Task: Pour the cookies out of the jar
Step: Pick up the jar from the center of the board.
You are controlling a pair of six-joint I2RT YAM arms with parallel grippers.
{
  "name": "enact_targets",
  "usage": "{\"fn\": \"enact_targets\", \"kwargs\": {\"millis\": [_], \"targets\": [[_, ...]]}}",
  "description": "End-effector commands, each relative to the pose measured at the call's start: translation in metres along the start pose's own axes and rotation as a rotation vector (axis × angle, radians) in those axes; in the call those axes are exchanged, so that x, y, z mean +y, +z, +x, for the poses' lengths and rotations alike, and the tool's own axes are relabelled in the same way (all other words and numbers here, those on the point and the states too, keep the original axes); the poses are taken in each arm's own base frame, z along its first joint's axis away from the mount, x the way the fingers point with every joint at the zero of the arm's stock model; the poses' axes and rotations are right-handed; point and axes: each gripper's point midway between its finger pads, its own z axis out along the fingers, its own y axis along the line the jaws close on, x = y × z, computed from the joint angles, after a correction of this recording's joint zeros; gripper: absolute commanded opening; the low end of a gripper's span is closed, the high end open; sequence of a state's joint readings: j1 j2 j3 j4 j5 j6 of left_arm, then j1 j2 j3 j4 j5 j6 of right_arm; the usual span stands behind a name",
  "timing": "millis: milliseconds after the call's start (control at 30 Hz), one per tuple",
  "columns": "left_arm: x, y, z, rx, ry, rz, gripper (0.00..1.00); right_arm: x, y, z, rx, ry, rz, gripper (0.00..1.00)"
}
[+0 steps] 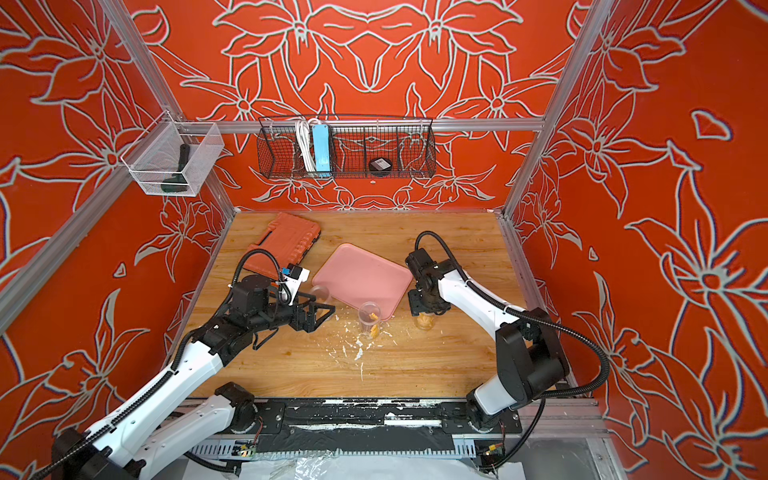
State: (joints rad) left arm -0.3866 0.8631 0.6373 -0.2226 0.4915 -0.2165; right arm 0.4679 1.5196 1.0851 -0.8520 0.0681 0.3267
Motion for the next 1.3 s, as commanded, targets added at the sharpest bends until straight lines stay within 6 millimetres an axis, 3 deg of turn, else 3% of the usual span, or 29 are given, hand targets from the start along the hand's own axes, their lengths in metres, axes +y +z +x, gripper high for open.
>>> {"fn": "enact_targets", "kwargs": {"millis": [0, 233, 500, 867, 1067, 1267], "targets": [[0.000, 0.001, 0.000, -0.010, 0.009, 0.004, 0.98, 0.001, -0.006, 0.007, 0.012, -0.005, -0.001, 0.65], [0.000, 0.000, -0.001, -0.017, 0.010, -0.002, 0.98, 0.007, -0.035, -0.001, -0.058, 0.021, -0.073, 0.64], [-0.011, -0.007, -0.010, -0.033, -0.011, 0.027, 0.98, 0.029, -0.093, -0.016, -0.184, 0.051, -0.270, 0.64], [-0.069, -0.031, -0.056, -0.129, -0.109, 0.285, 0.98, 0.094, -0.209, -0.047, -0.402, 0.068, -0.861, 0.62], [-0.098, -0.046, -0.077, -0.167, -0.158, 0.433, 0.98, 0.104, -0.257, -0.048, -0.464, 0.076, -1.106, 0.61], [-0.126, -0.064, -0.091, -0.186, -0.182, 0.608, 0.98, 0.110, -0.291, -0.047, -0.474, 0.066, -1.312, 0.60]]}}
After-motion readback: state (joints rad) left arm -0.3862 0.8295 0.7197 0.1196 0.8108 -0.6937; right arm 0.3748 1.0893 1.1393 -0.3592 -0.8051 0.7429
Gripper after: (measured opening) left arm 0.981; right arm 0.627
